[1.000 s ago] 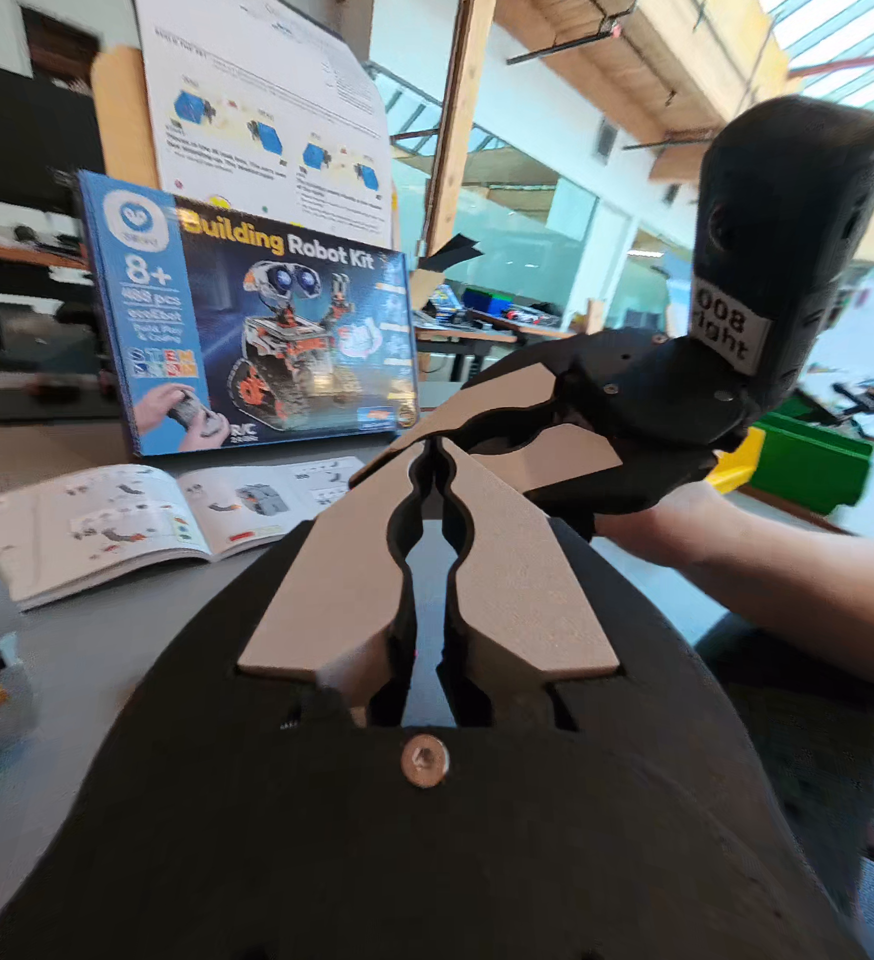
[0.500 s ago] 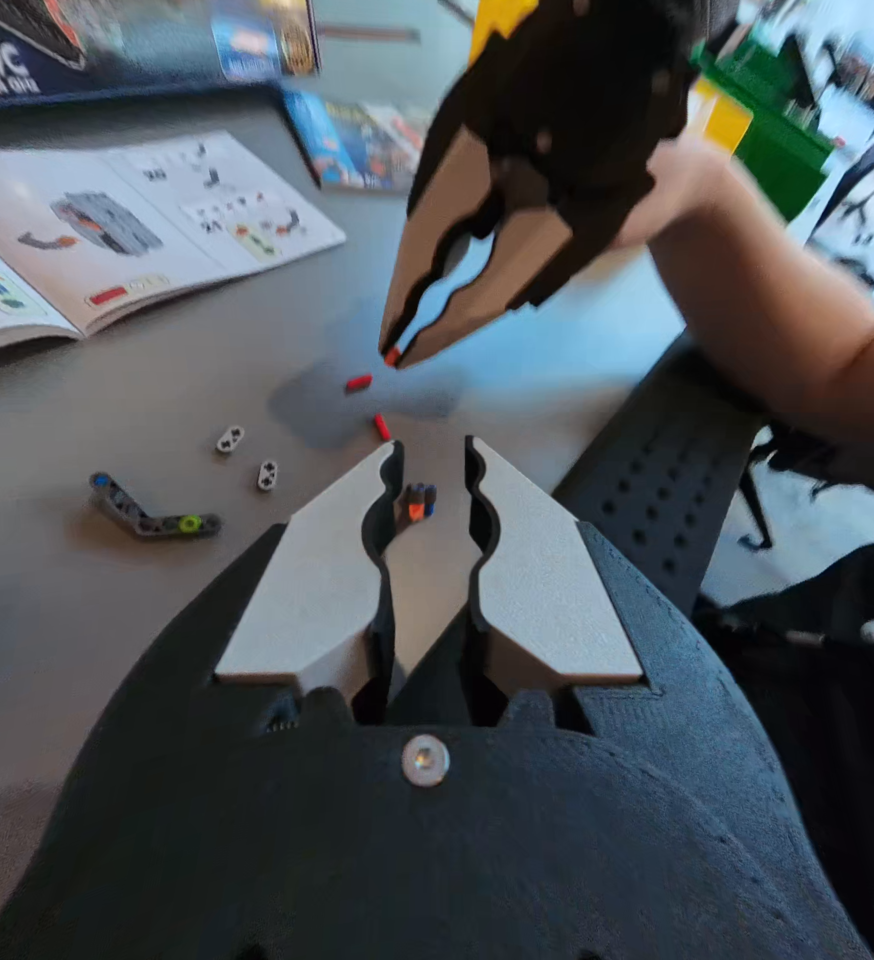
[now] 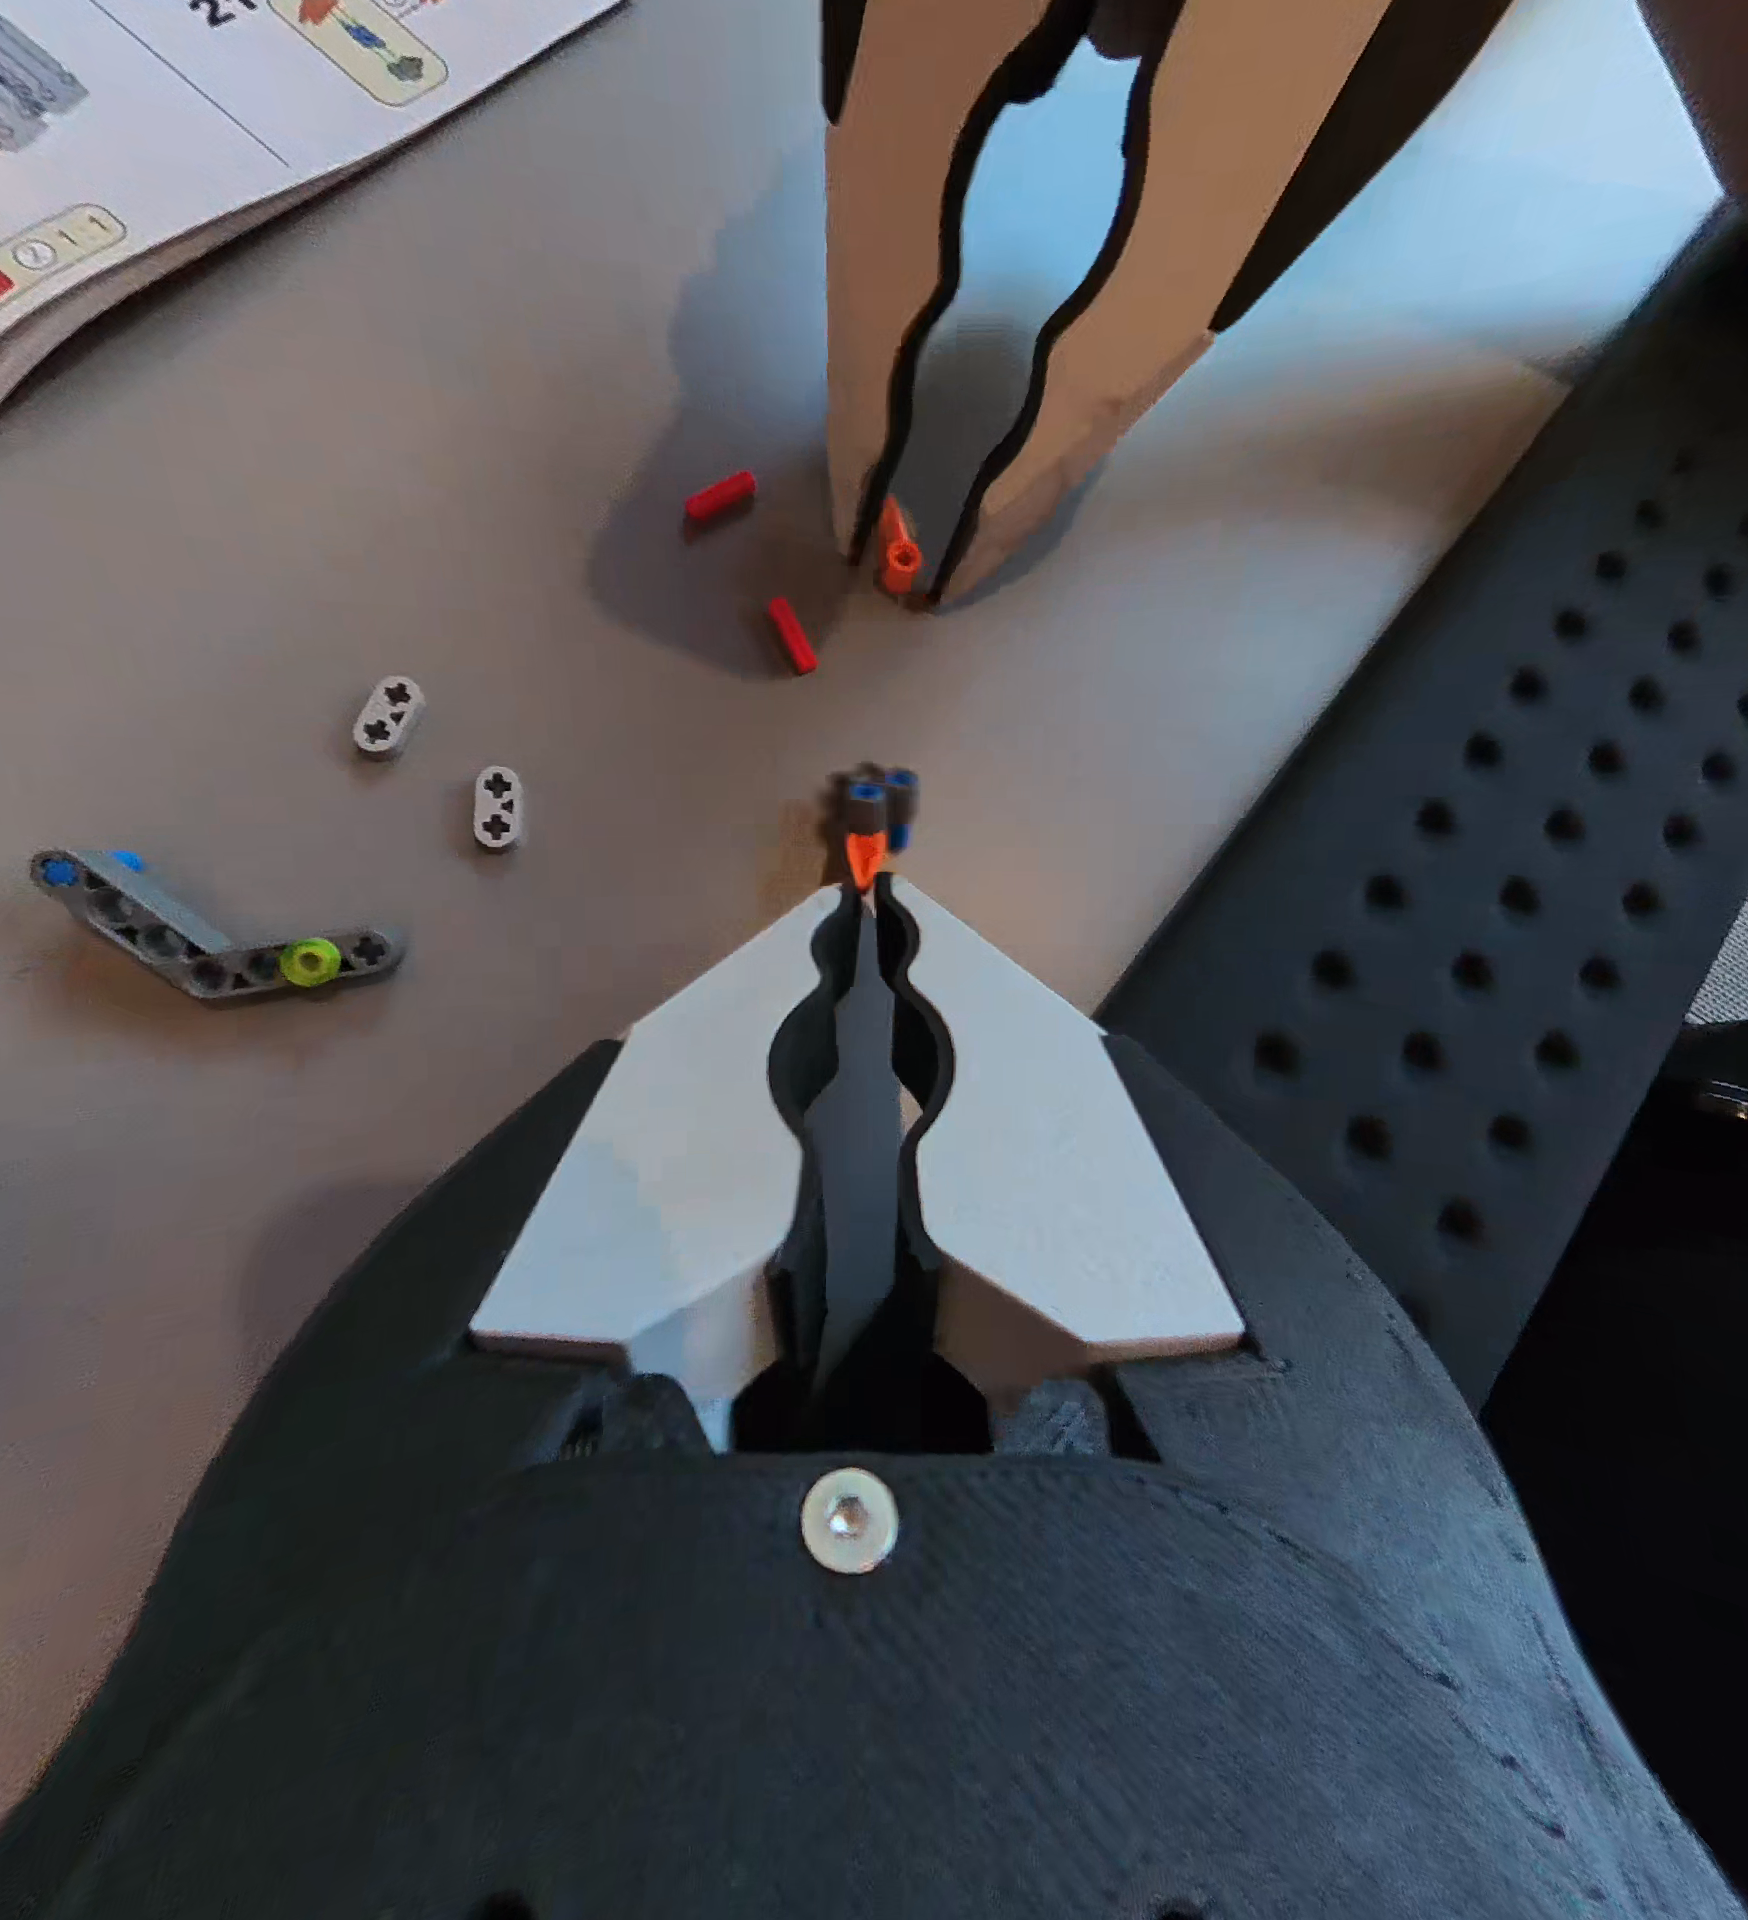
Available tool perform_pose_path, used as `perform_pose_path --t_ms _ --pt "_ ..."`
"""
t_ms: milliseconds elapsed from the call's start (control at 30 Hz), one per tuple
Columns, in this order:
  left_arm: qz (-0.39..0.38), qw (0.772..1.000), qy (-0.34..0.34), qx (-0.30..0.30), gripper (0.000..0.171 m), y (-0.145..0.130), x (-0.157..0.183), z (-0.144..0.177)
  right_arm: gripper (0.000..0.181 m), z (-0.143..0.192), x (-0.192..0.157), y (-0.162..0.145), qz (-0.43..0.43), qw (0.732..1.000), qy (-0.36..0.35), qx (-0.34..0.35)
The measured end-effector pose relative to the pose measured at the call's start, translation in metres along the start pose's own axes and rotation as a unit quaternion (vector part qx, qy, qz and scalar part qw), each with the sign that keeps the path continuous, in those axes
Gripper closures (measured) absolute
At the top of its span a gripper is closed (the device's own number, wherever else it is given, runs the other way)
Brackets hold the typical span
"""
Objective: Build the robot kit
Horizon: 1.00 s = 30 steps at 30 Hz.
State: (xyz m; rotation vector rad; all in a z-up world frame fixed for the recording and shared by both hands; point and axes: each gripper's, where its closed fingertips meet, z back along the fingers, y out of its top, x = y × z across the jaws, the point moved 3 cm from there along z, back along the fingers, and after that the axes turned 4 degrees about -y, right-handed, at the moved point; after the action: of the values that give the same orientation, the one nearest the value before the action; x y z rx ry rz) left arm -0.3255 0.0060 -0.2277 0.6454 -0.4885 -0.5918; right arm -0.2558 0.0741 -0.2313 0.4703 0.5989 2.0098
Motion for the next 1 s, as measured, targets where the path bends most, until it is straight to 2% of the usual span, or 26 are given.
perform_pose_path --t_ms 100,200,300,367,433,567,633,733,900,933,1000 --pt "0.006 1.0 -0.007 0.006 0.171 0.001 0.0 0.001 0.157 0.006 0.0 0.004 0.018 1.0 -0.007 0.016" --pt "0.035 0.998 -0.032 0.028 0.171 0.005 0.001 0.006 0.156 0.017 0.001 0.021 0.063 0.995 -0.045 0.058" --pt "0.087 0.989 -0.104 0.057 0.171 0.011 0.01 0.018 0.155 0.018 -0.013 0.044 0.142 0.984 -0.074 0.079" --pt "0.113 0.983 -0.137 0.048 0.171 0.009 0.015 0.026 0.155 0.017 -0.025 0.056 0.168 0.98 -0.073 0.077" --pt "0.095 0.989 -0.109 0.014 0.171 0.001 0.015 0.032 0.155 0.018 -0.037 0.069 0.189 0.976 -0.07 0.077" --pt "0.01 0.998 -0.03 -0.052 0.171 -0.008 0.022 0.039 0.155 0.014 -0.054 0.091 0.256 0.959 -0.105 0.061" --pt "-0.016 0.998 -0.016 -0.066 0.171 -0.007 0.029 0.042 0.156 0.011 -0.053 0.092 0.31 0.938 -0.151 0.035" --pt "-0.006 0.997 -0.026 -0.079 0.171 -0.006 0.033 0.048 0.156 0.004 -0.054 0.089 0.383 0.903 -0.195 0.011" --pt "0.044 0.995 -0.063 -0.059 0.171 0.0 0.028 0.061 0.151 -0.002 -0.058 0.103 0.465 0.844 -0.264 0.039" --pt "0.05 0.995 -0.075 -0.053 0.171 0.001 0.028 0.062 0.151 -0.004 -0.057 0.105 0.473 0.834 -0.279 0.043" --pt "0.058 0.993 -0.086 -0.053 0.171 0.001 0.028 0.064 0.154 -0.01 -0.059 0.1 0.483 0.832 -0.271 0.028"
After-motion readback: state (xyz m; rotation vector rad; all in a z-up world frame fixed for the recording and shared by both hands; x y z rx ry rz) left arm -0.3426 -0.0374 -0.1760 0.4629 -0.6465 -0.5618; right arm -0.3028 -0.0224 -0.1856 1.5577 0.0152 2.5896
